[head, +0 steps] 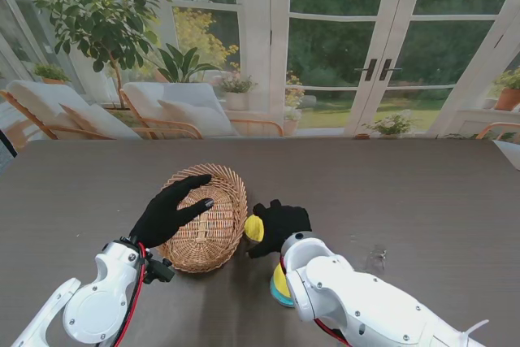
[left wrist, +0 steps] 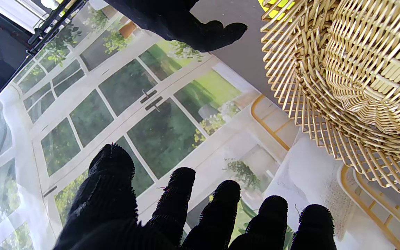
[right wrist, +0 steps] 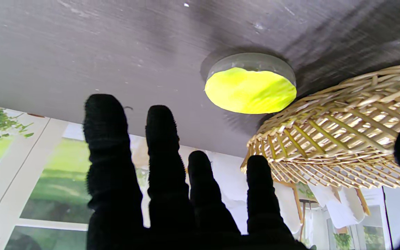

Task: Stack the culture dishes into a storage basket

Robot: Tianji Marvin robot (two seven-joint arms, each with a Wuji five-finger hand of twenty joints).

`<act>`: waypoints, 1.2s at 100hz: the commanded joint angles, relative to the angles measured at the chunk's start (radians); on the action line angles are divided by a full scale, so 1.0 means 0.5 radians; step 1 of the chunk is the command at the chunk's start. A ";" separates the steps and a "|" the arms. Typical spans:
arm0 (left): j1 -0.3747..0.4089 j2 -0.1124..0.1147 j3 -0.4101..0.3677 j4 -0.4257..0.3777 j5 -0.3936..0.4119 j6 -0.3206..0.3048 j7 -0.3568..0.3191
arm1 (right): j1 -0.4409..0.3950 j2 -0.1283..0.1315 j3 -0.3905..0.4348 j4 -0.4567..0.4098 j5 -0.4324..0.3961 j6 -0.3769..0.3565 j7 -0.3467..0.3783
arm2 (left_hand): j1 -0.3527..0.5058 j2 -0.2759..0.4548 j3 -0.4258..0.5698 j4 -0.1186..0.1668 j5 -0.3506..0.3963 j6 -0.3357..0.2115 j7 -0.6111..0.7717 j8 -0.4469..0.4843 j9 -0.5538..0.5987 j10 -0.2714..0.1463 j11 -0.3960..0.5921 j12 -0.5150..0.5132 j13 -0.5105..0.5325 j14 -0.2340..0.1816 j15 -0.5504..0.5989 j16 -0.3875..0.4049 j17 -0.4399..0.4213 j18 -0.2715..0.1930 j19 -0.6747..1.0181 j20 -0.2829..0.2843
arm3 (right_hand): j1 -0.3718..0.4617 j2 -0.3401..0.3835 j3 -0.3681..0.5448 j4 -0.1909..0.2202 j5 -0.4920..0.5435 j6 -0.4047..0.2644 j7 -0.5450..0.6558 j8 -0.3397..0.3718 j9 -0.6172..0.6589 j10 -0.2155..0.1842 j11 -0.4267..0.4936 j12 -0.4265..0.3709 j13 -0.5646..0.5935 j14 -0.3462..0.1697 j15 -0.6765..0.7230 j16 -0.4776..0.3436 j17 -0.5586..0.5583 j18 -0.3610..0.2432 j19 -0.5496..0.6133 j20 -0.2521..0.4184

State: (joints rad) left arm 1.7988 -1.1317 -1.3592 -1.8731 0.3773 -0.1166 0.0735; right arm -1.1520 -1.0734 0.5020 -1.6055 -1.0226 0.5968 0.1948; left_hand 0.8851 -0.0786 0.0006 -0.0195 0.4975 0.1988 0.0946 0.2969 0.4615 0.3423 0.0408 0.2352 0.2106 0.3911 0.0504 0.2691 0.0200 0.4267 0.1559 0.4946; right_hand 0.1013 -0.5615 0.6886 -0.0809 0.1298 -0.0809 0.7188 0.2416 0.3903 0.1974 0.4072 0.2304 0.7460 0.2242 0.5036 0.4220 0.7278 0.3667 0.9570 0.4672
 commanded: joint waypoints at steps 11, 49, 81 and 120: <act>-0.001 -0.003 0.001 0.001 0.000 -0.005 -0.038 | 0.100 -0.050 -0.095 0.096 0.077 0.071 -0.017 | -0.012 0.124 -0.033 0.027 -0.006 -0.006 -0.027 -0.005 0.020 -0.006 0.005 0.007 -0.027 -0.015 -0.023 -0.013 -0.012 -0.062 -0.054 -0.015 | 0.033 -0.144 0.156 0.026 0.002 -0.024 0.027 0.044 -0.007 -0.016 0.044 0.041 0.060 -0.058 0.303 0.153 -0.574 -0.024 0.218 0.212; -0.033 0.000 0.021 0.031 -0.007 0.005 -0.060 | 0.318 -0.160 -0.339 0.326 0.296 0.219 -0.115 | -0.009 0.123 -0.033 0.027 -0.013 -0.006 -0.030 -0.006 0.015 -0.007 0.005 0.006 -0.030 -0.016 -0.024 -0.014 -0.014 -0.065 -0.055 -0.015 | 0.008 -0.157 0.188 0.044 -0.017 -0.046 0.030 0.070 -0.067 0.001 0.067 0.047 0.074 -0.110 0.573 0.249 -0.523 -0.102 0.439 0.415; -0.034 0.001 0.025 0.033 0.002 0.012 -0.058 | 0.444 -0.285 -0.487 0.571 0.478 0.301 -0.181 | -0.010 0.123 -0.034 0.027 -0.008 -0.005 -0.027 -0.005 0.015 -0.007 0.005 0.006 -0.028 -0.014 -0.022 -0.013 -0.013 -0.063 -0.054 -0.015 | 0.022 -0.161 0.196 0.055 -0.039 -0.046 0.037 0.087 -0.116 -0.008 0.084 0.052 0.080 -0.126 0.657 0.264 -0.490 -0.165 0.571 0.513; -0.055 0.005 0.037 0.051 -0.011 0.020 -0.087 | 0.523 -0.348 -0.581 0.716 0.530 0.315 -0.178 | -0.010 0.123 -0.033 0.028 -0.012 -0.005 -0.028 -0.005 0.016 -0.004 0.005 0.006 -0.030 -0.014 -0.023 -0.013 -0.012 -0.062 -0.054 -0.014 | 0.002 -0.157 0.187 0.045 -0.075 -0.003 0.034 0.092 -0.190 0.074 0.074 0.046 0.056 -0.117 0.664 0.259 -0.500 -0.166 0.584 0.535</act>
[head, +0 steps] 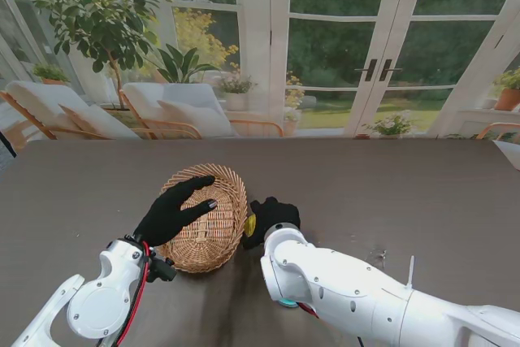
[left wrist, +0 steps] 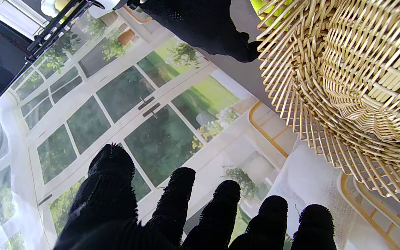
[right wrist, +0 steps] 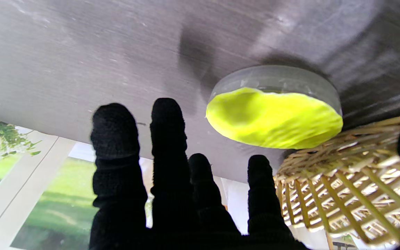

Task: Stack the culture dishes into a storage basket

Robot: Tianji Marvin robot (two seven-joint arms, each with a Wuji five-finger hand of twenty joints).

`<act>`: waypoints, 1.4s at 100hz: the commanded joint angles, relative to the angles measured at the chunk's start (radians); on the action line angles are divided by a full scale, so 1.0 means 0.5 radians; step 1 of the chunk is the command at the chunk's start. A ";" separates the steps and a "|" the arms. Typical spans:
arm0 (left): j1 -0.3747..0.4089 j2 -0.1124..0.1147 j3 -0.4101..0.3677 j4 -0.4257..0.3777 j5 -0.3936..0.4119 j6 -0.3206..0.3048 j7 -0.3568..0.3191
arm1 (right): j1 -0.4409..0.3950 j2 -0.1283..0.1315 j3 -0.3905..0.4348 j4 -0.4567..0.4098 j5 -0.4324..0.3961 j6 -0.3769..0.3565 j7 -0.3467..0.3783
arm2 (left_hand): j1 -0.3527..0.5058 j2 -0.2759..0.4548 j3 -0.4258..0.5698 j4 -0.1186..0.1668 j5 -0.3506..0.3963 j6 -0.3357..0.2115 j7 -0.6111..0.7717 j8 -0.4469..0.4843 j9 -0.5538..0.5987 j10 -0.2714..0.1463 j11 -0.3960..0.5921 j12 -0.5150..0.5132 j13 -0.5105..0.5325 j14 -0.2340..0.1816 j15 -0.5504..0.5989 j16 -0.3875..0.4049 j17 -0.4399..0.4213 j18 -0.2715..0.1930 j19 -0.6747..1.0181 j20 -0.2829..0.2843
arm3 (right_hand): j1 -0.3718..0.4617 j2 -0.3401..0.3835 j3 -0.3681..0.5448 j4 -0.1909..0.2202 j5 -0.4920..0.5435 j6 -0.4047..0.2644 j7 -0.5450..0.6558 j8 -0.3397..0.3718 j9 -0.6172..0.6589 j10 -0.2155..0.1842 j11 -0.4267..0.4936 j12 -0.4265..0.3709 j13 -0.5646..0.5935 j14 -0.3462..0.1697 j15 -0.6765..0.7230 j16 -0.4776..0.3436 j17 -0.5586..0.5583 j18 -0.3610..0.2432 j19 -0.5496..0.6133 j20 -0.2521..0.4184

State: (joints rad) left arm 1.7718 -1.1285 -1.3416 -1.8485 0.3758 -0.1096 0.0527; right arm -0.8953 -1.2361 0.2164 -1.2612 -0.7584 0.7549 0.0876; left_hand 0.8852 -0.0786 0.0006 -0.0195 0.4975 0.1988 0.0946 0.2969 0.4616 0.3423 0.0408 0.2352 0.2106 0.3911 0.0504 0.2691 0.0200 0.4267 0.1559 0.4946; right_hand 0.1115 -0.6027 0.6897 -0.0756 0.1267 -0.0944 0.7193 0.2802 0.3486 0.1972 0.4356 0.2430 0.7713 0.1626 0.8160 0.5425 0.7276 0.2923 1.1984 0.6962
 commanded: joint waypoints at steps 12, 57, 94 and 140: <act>-0.007 0.000 0.004 0.005 -0.013 0.010 -0.052 | 0.039 -0.040 -0.045 0.061 0.021 0.008 0.056 | -0.010 0.124 -0.033 0.028 -0.011 -0.007 -0.028 -0.005 0.017 -0.006 0.006 0.007 -0.032 -0.015 -0.024 -0.013 -0.013 -0.062 -0.055 -0.015 | -0.020 -0.073 0.185 0.030 -0.082 0.057 0.042 0.020 -0.126 0.089 0.025 0.022 0.001 0.004 0.040 0.015 -0.500 -0.026 0.108 0.083; -0.024 0.001 0.013 0.014 -0.025 0.030 -0.067 | 0.080 -0.084 -0.100 0.154 0.072 0.014 0.075 | -0.011 0.126 -0.033 0.028 -0.015 -0.007 -0.029 -0.006 0.011 -0.004 0.004 0.006 -0.034 -0.016 -0.024 -0.014 -0.014 -0.063 -0.055 -0.015 | -0.015 -0.072 0.182 0.023 -0.088 0.124 0.004 0.000 -0.180 0.146 0.033 0.018 -0.007 0.012 0.032 0.002 -0.503 -0.022 0.109 0.088; -0.031 0.003 0.015 0.018 -0.033 0.037 -0.080 | 0.108 -0.103 -0.158 0.205 0.112 0.006 0.127 | -0.010 0.126 -0.033 0.028 -0.010 -0.001 -0.027 -0.005 0.011 0.000 0.004 0.006 -0.033 -0.015 -0.024 -0.013 -0.015 -0.065 -0.055 -0.014 | 0.184 -0.125 0.216 0.092 -0.082 0.116 0.056 0.031 -0.184 0.152 0.090 0.035 0.031 0.013 0.050 0.001 -0.468 -0.018 0.109 0.080; -0.030 0.004 0.016 0.023 -0.032 0.035 -0.083 | 0.122 -0.113 -0.165 0.244 0.165 -0.007 0.152 | -0.007 0.130 -0.033 0.028 -0.006 -0.005 -0.026 -0.004 0.010 -0.002 0.004 0.006 -0.034 -0.018 -0.024 -0.013 -0.015 -0.065 -0.055 -0.013 | 0.613 -0.347 0.205 0.154 -0.026 0.065 0.213 0.116 0.068 0.106 0.331 0.133 0.244 -0.102 0.274 0.076 -0.295 -0.033 0.189 0.071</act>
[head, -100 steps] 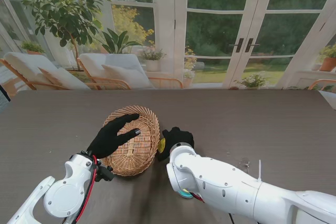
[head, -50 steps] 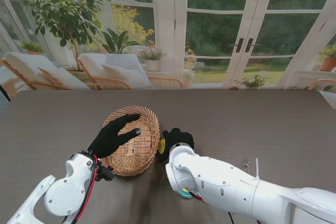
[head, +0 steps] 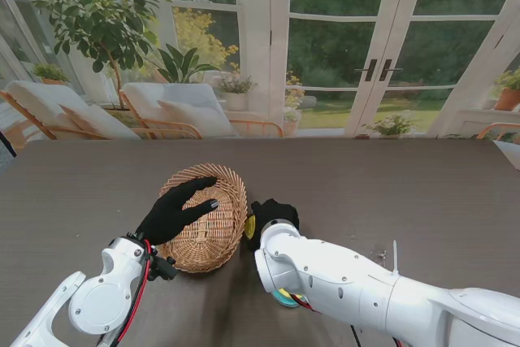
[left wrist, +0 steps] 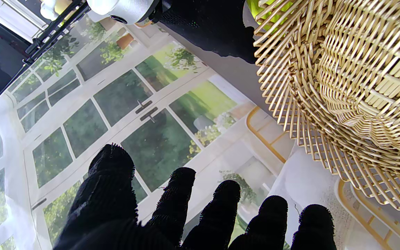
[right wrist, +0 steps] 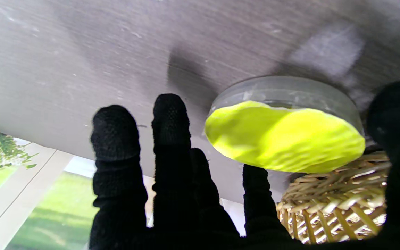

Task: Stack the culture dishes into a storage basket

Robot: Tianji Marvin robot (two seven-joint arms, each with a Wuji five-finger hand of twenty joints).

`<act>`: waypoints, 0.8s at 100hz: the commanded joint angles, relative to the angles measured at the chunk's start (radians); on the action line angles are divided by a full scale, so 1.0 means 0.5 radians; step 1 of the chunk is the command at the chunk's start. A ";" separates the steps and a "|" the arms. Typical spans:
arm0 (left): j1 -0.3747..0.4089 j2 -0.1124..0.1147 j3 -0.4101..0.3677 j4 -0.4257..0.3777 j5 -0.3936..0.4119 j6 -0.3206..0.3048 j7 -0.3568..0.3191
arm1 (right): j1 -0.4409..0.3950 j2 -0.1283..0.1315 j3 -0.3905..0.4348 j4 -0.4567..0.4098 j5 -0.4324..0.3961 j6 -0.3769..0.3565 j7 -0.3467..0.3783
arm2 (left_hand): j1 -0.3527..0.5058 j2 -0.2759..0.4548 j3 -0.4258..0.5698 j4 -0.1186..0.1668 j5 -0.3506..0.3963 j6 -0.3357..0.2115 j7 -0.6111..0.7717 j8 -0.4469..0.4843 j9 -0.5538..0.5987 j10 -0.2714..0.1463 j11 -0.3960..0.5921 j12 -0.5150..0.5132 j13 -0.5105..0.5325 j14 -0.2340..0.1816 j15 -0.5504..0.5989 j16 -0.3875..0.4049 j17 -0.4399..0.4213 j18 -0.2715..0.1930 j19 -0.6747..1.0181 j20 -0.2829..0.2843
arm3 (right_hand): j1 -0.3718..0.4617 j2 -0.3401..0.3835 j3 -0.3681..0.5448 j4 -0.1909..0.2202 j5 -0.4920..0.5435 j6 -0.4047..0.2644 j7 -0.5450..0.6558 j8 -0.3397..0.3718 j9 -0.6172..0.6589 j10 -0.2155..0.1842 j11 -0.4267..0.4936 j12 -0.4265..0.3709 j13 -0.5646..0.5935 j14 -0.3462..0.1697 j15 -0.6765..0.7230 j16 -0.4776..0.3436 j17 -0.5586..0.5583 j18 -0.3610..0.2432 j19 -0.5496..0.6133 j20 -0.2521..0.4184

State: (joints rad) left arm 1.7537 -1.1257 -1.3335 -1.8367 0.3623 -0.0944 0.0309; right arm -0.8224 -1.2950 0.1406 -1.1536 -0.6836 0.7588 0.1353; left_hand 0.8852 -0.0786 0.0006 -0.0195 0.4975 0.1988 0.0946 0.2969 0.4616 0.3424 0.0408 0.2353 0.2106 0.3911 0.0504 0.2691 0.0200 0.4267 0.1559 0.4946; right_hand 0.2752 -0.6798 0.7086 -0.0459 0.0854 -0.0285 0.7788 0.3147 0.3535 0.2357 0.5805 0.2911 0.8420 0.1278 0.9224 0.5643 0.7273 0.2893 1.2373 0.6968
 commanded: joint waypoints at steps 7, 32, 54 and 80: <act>0.007 -0.002 0.000 -0.001 -0.005 0.003 -0.038 | -0.024 0.003 -0.010 0.038 0.029 -0.016 0.058 | -0.009 0.131 -0.033 0.027 -0.011 -0.004 -0.028 -0.005 0.011 -0.001 0.004 0.006 -0.032 -0.017 -0.023 -0.013 -0.015 -0.065 -0.055 -0.013 | 0.363 -0.201 0.154 0.129 0.052 -0.082 0.106 0.057 0.095 0.022 0.072 0.053 0.144 -0.055 0.096 0.039 -0.252 -0.036 0.133 0.063; 0.010 -0.002 -0.001 -0.002 -0.002 0.000 -0.036 | -0.011 0.023 0.000 0.009 0.053 -0.002 0.087 | -0.008 0.132 -0.034 0.027 -0.005 -0.006 -0.026 -0.004 0.006 -0.001 0.003 0.005 -0.034 -0.016 -0.024 -0.013 -0.016 -0.065 -0.055 -0.013 | 0.176 -0.551 1.248 -0.139 0.018 -0.120 0.109 0.077 0.121 0.018 0.103 0.072 0.207 -0.087 0.117 0.033 -0.184 -0.039 0.161 0.033; 0.015 -0.003 -0.003 -0.004 0.002 -0.007 -0.031 | -0.017 0.052 0.030 -0.041 0.042 -0.001 0.090 | -0.008 0.136 -0.034 0.027 -0.004 -0.005 -0.026 -0.004 0.008 -0.005 0.004 0.005 -0.034 -0.023 -0.024 -0.013 -0.014 -0.066 -0.054 -0.013 | 0.213 -0.569 1.254 -0.145 0.014 -0.149 0.111 0.090 0.112 0.015 0.127 0.083 0.234 -0.110 0.128 0.033 -0.163 -0.047 0.167 0.031; 0.026 -0.005 -0.007 -0.011 0.005 -0.007 -0.020 | -0.020 0.092 0.078 -0.131 0.019 0.013 0.094 | -0.006 0.135 -0.034 0.027 -0.003 -0.002 -0.025 -0.003 0.007 0.002 0.004 0.005 -0.035 -0.019 -0.024 -0.013 -0.016 -0.065 -0.055 -0.013 | 0.208 -0.567 1.250 -0.153 0.011 -0.161 0.108 0.102 0.106 0.016 0.137 0.085 0.246 -0.118 0.127 0.029 -0.147 -0.049 0.167 0.025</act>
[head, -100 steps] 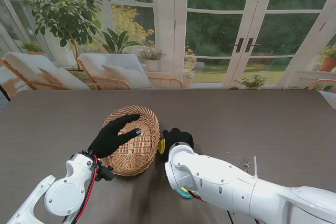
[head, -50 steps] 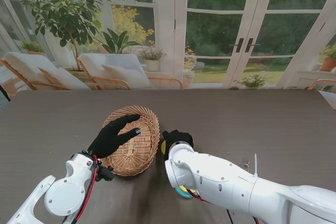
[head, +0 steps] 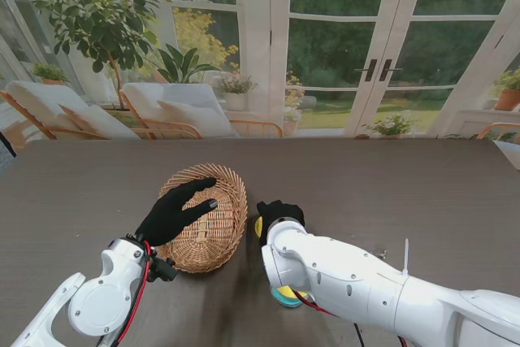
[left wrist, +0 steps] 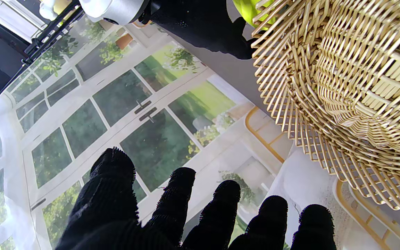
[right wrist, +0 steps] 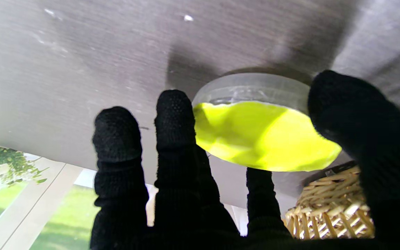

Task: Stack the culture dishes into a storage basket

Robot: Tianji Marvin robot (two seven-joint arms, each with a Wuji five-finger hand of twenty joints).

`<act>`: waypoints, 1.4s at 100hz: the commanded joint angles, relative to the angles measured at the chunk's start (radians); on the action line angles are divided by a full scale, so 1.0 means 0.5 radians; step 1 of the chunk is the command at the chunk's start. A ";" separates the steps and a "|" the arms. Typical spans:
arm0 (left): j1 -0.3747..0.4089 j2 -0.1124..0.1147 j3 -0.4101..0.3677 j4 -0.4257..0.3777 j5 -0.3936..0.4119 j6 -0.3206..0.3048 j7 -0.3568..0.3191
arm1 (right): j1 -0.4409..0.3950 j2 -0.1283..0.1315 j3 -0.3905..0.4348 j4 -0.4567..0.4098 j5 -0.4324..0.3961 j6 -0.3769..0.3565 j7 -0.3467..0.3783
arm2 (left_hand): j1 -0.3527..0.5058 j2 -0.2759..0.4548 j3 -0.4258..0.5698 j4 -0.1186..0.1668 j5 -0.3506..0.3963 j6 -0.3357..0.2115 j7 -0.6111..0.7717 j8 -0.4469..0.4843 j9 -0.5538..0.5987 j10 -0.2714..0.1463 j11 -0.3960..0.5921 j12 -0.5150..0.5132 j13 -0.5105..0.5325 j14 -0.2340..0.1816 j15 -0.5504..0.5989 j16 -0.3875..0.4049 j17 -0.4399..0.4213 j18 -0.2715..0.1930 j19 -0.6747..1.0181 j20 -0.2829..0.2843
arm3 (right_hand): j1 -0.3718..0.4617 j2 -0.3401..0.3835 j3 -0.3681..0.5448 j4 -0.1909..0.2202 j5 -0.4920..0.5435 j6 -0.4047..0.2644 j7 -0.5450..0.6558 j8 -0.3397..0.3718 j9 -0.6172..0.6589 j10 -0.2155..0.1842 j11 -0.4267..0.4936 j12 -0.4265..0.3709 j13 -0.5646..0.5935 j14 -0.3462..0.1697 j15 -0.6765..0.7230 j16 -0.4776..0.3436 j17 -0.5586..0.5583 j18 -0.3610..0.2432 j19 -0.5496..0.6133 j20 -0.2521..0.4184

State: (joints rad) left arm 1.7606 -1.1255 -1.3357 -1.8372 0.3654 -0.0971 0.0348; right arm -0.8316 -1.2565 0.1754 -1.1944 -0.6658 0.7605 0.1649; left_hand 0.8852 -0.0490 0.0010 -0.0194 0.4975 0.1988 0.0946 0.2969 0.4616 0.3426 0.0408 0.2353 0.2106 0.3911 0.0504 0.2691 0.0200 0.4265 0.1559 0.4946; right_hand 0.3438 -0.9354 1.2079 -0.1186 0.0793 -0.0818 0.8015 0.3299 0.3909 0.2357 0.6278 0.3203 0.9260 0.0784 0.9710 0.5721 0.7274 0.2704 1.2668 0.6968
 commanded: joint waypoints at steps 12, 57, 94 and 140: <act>0.015 -0.005 -0.005 -0.012 0.000 -0.003 -0.025 | -0.002 0.054 0.037 -0.130 -0.044 0.023 0.054 | -0.007 0.076 -0.035 0.027 -0.009 -0.003 -0.027 -0.004 0.006 0.000 0.003 0.005 -0.036 -0.020 -0.024 -0.013 -0.015 -0.063 -0.055 -0.013 | 0.077 -0.052 0.246 -0.008 0.026 -0.056 0.061 0.075 0.021 0.019 0.042 0.026 0.080 -0.023 0.030 0.013 -0.146 -0.009 0.108 0.024; 0.026 -0.006 -0.013 -0.015 -0.009 -0.016 -0.025 | -0.007 0.087 0.036 -0.177 -0.028 -0.020 0.109 | -0.006 0.075 -0.035 0.027 -0.006 -0.004 -0.026 -0.003 0.007 0.002 0.004 0.005 -0.034 -0.018 -0.024 -0.013 -0.015 -0.065 -0.055 -0.013 | 0.055 -0.058 0.216 -0.019 0.041 -0.065 0.052 0.081 -0.007 0.025 0.042 0.024 0.074 -0.032 0.025 0.008 -0.146 -0.019 0.107 0.021; 0.017 -0.004 -0.010 -0.013 -0.027 0.003 -0.041 | 0.020 0.025 -0.038 -0.032 0.030 -0.130 0.115 | -0.008 0.077 -0.035 0.027 0.002 0.000 -0.023 -0.002 0.007 0.000 0.004 0.005 -0.033 -0.021 -0.023 -0.013 -0.016 -0.066 -0.055 -0.013 | -0.045 -0.072 0.141 -0.049 0.002 -0.116 -0.052 0.048 -0.144 -0.040 0.024 0.015 -0.064 0.028 -0.023 0.000 -0.244 -0.030 0.086 0.031; 0.013 -0.004 -0.012 -0.006 -0.020 -0.011 -0.041 | -0.017 -0.021 -0.019 0.047 0.053 -0.105 0.045 | -0.009 0.076 -0.036 0.027 0.005 0.004 -0.024 -0.002 0.007 0.001 0.004 0.005 -0.034 -0.018 -0.023 -0.013 -0.015 -0.065 -0.055 -0.012 | 0.089 -0.132 0.225 -0.034 0.114 -0.191 0.167 0.241 0.230 -0.112 0.338 0.181 0.159 -0.035 0.037 0.026 -0.038 -0.007 0.096 0.006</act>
State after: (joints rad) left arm 1.7652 -1.1254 -1.3408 -1.8380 0.3562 -0.1001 0.0310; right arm -0.8233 -1.2606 0.1712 -1.1845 -0.6403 0.7110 0.1732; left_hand 0.8851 -0.0488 0.0010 -0.0194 0.4984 0.1992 0.0946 0.2969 0.4616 0.3429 0.0408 0.2353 0.2106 0.3911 0.0504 0.2691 0.0200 0.4264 0.1559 0.4946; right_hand 0.3440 -0.9568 1.2067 -0.1379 0.0862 -0.1301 0.8074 0.4107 0.4264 0.2144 0.7146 0.3698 0.9629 0.0951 0.9907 0.5769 0.7276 0.2656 1.2670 0.6968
